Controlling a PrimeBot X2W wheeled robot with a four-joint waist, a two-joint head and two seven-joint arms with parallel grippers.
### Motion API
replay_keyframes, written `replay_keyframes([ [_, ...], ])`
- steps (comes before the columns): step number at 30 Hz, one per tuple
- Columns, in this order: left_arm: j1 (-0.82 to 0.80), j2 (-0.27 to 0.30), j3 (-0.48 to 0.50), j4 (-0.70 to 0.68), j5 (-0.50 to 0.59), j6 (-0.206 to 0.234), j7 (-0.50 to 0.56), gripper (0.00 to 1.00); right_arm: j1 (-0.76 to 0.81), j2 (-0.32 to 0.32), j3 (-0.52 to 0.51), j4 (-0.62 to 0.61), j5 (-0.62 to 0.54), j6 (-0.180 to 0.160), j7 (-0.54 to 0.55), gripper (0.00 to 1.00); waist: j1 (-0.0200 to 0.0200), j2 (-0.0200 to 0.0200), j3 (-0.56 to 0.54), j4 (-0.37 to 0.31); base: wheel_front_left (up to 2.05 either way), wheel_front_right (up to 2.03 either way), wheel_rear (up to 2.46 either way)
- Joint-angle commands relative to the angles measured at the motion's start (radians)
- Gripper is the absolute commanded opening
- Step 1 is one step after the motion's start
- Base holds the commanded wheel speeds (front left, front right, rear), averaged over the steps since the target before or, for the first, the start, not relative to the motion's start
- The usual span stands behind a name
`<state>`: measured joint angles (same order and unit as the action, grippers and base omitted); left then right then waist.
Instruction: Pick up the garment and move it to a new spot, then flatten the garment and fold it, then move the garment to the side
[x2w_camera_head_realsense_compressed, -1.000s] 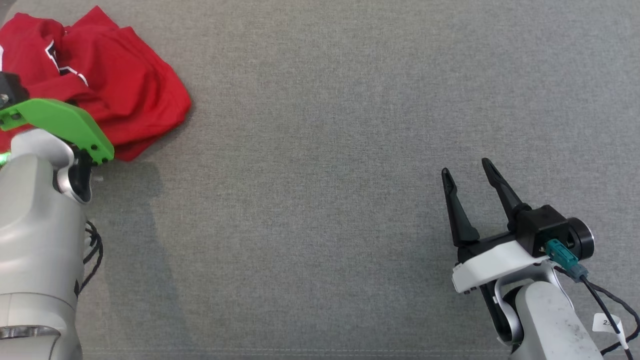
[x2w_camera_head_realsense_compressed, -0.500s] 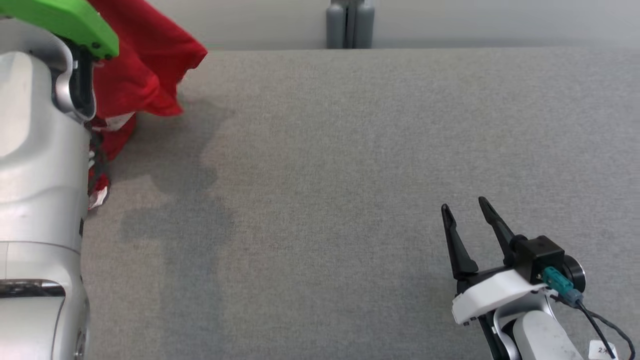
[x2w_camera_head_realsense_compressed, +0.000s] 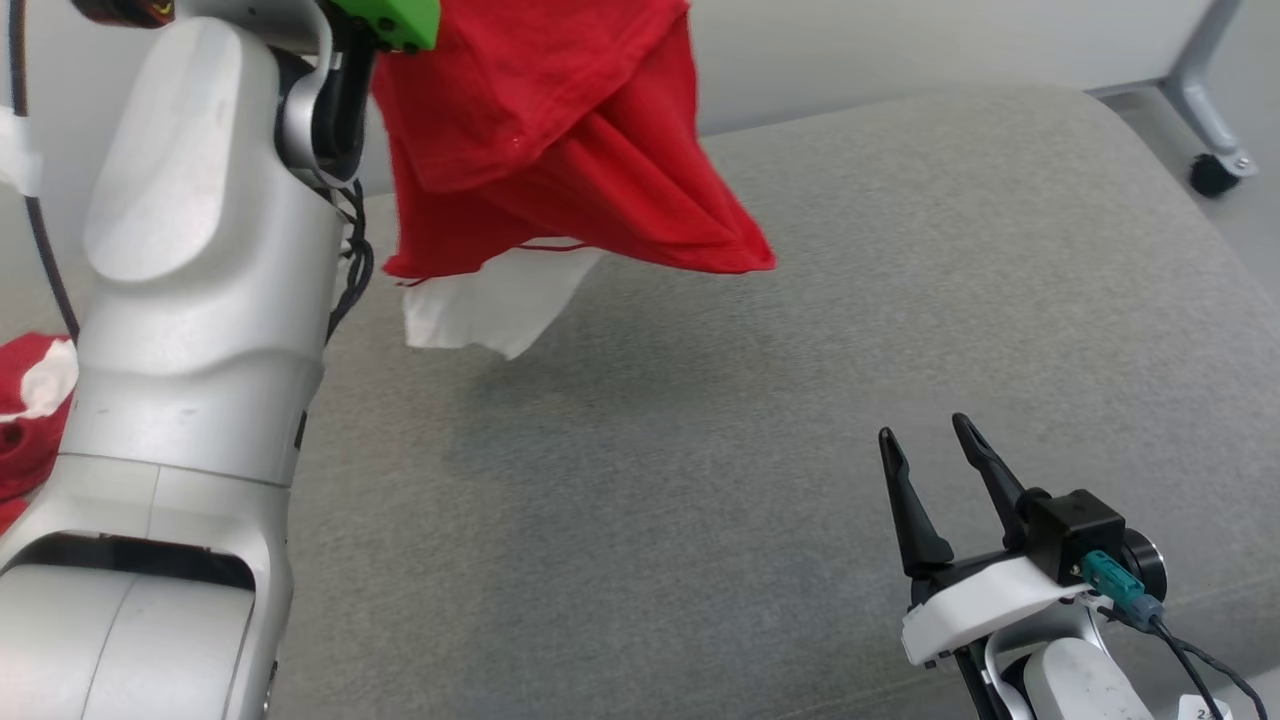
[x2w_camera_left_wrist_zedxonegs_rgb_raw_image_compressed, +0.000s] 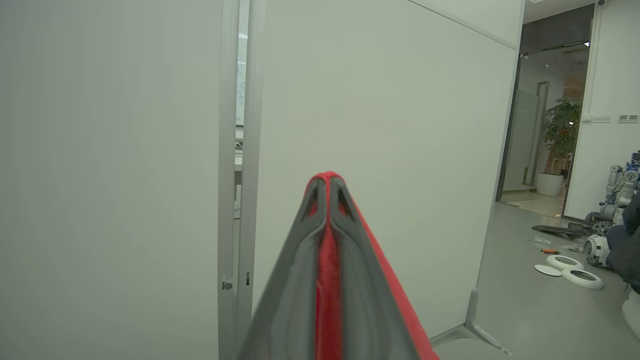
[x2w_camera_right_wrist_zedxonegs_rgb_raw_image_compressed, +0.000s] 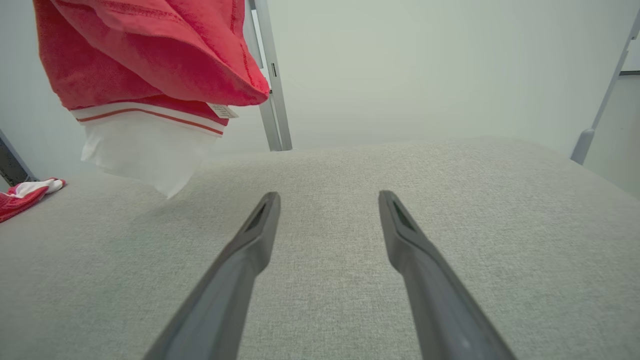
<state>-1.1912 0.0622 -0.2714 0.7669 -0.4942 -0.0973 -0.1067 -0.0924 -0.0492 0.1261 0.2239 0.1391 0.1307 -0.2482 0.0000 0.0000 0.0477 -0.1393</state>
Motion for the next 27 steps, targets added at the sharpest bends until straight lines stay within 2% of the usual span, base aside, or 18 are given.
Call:
replay_keyframes([
  [1, 0.017, -0.004, -0.018, -0.012, -0.007, -0.006, 0.003, 0.00, -0.004, -0.002, -0.002, -0.005, 0.009, 0.000, -0.005, 1.00, 0.0000, 0.0000, 0.010, -0.146, 0.00, 0.00, 0.00],
  [7, 0.111, -0.010, -0.138, -0.036, -0.044, -0.005, -0.005, 0.00, -0.009, -0.002, -0.015, -0.009, 0.024, 0.000, -0.009, 1.00, 0.0000, 0.0000, 0.060, -0.207, 0.00, 0.00, 0.00],
  [9, 0.160, -0.009, -0.189, -0.023, -0.032, 0.011, -0.010, 0.00, -0.013, -0.001, -0.017, -0.010, 0.032, 0.000, -0.012, 1.00, 0.0000, 0.0000, 0.077, -0.212, 0.00, 0.00, 0.00],
  [16, 0.317, -0.009, -0.281, 0.090, -0.004, 0.075, -0.025, 0.00, -0.019, -0.001, -0.030, -0.008, 0.046, 0.000, -0.018, 1.00, 0.0000, 0.0000, 0.116, -0.179, 0.00, 0.00, 0.00],
  [17, 0.337, -0.008, -0.287, 0.103, -0.003, 0.080, -0.037, 0.03, -0.020, -0.001, -0.030, -0.006, 0.046, 0.000, -0.018, 1.00, 0.0000, 0.0000, 0.116, -0.169, 0.00, 0.00, 0.00],
  [18, 0.350, -0.008, -0.291, 0.110, -0.001, 0.081, -0.047, 0.35, -0.020, -0.002, -0.033, -0.006, 0.045, 0.000, -0.019, 1.00, 0.0000, 0.0000, 0.118, -0.157, 0.00, 0.00, 0.00],
  [19, 0.368, -0.008, -0.293, 0.120, -0.004, 0.082, -0.064, 1.00, -0.020, -0.002, -0.036, -0.004, 0.042, 0.000, -0.019, 1.00, 0.0000, 0.0000, 0.116, -0.144, 0.00, 0.00, 0.00],
  [24, 0.443, -0.009, -0.285, 0.115, -0.031, 0.073, -0.127, 1.00, -0.021, -0.002, -0.056, -0.001, 0.029, 0.000, -0.018, 1.00, 0.0000, 0.0000, 0.096, -0.077, 0.00, 0.00, 0.00],
  [27, 0.504, 0.004, -0.255, 0.060, -0.039, 0.067, -0.153, 1.00, -0.011, -0.002, -0.077, -0.007, 0.021, 0.000, -0.018, 1.00, 0.0000, 0.0000, 0.071, -0.038, 0.00, 0.00, 0.00],
])
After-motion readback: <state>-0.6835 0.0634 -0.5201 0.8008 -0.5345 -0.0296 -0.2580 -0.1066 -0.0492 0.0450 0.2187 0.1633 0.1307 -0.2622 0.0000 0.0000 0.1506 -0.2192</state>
